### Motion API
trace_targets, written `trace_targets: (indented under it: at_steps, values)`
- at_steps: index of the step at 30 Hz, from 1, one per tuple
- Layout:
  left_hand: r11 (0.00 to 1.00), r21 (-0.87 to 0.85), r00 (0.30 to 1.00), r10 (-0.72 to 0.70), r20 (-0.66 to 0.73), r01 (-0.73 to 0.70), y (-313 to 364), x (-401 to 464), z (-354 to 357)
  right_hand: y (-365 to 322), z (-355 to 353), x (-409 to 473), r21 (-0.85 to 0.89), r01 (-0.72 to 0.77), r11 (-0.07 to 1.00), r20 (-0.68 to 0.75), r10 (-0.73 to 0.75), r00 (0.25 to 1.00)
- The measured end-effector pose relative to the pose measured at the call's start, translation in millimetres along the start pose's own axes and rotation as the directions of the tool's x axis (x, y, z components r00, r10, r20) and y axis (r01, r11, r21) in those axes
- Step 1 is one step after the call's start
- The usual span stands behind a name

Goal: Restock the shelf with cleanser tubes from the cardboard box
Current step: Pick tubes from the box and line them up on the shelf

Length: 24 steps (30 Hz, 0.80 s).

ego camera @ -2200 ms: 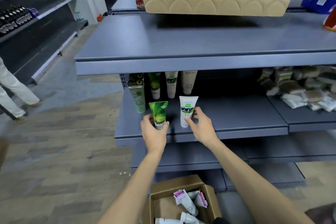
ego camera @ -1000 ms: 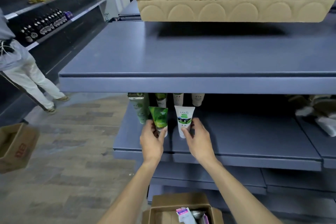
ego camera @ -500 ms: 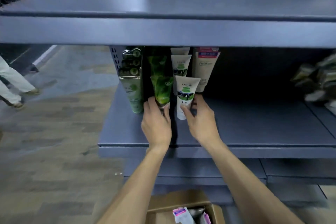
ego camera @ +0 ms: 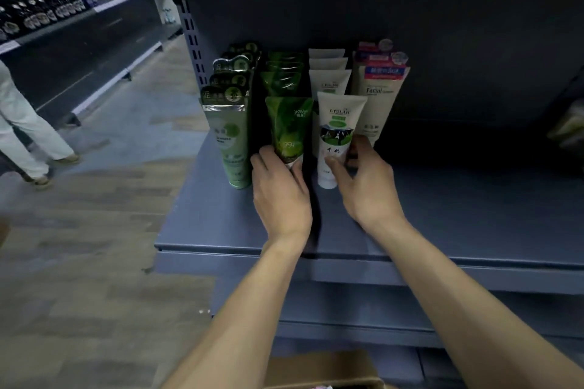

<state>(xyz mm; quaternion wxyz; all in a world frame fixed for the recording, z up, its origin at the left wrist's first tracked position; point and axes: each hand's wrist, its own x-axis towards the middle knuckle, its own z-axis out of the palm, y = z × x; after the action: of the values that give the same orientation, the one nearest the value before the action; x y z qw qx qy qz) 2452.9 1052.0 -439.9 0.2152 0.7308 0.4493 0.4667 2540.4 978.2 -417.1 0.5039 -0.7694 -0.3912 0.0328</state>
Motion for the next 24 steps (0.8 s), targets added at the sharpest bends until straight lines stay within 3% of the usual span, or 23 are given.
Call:
trace_targets:
  at_steps: [24]
  values:
    - [0.99, 0.132, 0.999, -0.051, -0.011, 0.052, 1.7, 21.0, 18.9, 8.1, 4.3, 24.2, -0.016, 0.038, 0.999, 0.025, -0.037, 0.999]
